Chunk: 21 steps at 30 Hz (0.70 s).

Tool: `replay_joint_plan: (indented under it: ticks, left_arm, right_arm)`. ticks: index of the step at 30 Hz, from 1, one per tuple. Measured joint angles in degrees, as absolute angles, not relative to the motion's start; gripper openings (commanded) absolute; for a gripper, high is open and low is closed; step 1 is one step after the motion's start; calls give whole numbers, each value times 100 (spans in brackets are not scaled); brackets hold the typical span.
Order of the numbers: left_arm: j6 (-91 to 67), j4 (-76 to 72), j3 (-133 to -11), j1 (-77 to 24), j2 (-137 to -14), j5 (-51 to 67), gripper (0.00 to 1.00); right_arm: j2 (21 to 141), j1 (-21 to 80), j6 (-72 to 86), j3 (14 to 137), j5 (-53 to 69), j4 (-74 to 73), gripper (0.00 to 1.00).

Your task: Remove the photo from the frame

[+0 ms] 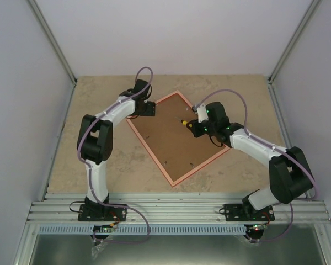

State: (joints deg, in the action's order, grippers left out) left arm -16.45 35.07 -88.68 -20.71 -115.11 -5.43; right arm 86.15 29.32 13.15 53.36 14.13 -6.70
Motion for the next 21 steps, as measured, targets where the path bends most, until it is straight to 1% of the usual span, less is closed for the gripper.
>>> replay_joint_plan:
  ticks: [3, 9, 21]
  left_arm:
    - [-1334, 3511, -9251, -1946, -11867, -493, 85]
    - [-917, 3494, -9747, -1758, -12398, -259, 86]
    - [-722, 3522, -10466, -1621, -13085, 292, 81]
  right_arm:
    - [8541, 2932, 1317, 5277, 1413, -696, 1]
    - [8458, 2932, 1339, 5188, 1413, -792, 1]
    - [8403, 2932, 1422, 5168, 1413, -882, 0]
